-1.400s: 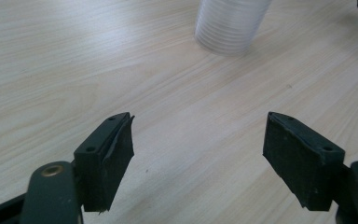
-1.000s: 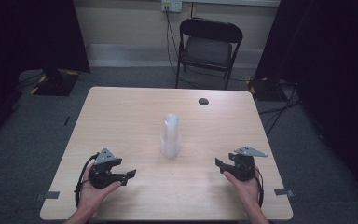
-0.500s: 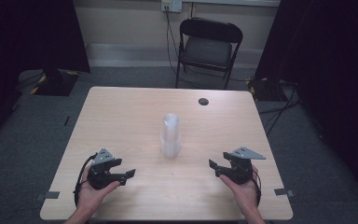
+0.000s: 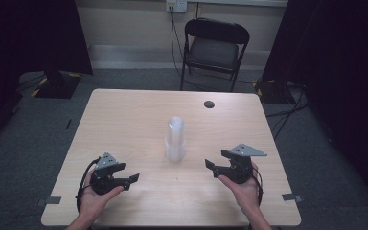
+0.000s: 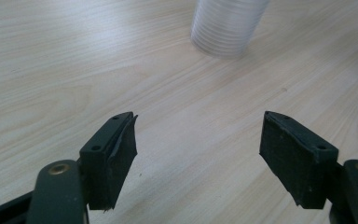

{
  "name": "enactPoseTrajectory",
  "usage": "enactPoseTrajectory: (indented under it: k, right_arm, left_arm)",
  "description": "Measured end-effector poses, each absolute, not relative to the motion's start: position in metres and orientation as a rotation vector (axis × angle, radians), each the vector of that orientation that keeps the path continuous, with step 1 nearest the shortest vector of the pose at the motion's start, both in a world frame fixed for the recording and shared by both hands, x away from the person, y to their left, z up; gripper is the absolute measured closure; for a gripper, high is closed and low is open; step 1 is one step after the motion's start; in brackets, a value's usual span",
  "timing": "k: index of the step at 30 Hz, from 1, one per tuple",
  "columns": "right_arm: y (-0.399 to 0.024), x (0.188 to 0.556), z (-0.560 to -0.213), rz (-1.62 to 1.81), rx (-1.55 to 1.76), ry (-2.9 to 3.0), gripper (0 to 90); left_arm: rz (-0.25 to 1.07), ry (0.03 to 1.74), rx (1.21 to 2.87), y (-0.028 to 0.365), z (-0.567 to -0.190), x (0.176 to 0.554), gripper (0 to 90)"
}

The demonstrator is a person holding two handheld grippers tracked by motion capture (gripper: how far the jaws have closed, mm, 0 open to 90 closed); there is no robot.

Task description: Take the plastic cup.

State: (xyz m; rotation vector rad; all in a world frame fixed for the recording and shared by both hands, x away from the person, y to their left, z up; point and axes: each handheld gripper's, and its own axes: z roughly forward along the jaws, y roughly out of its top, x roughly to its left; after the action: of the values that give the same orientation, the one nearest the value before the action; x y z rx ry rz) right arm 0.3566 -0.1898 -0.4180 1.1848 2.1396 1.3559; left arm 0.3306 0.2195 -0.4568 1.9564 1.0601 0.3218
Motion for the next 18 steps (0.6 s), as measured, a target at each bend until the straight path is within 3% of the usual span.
enactPoseTrajectory:
  k: [18]
  right_arm:
    - [-0.140, 0.385, -0.401, 1.390, 1.023, 2.218, 22.1]
  left_arm:
    - [0.324, 1.063, 1.966, 0.221, -0.458, 0.331, 27.1]
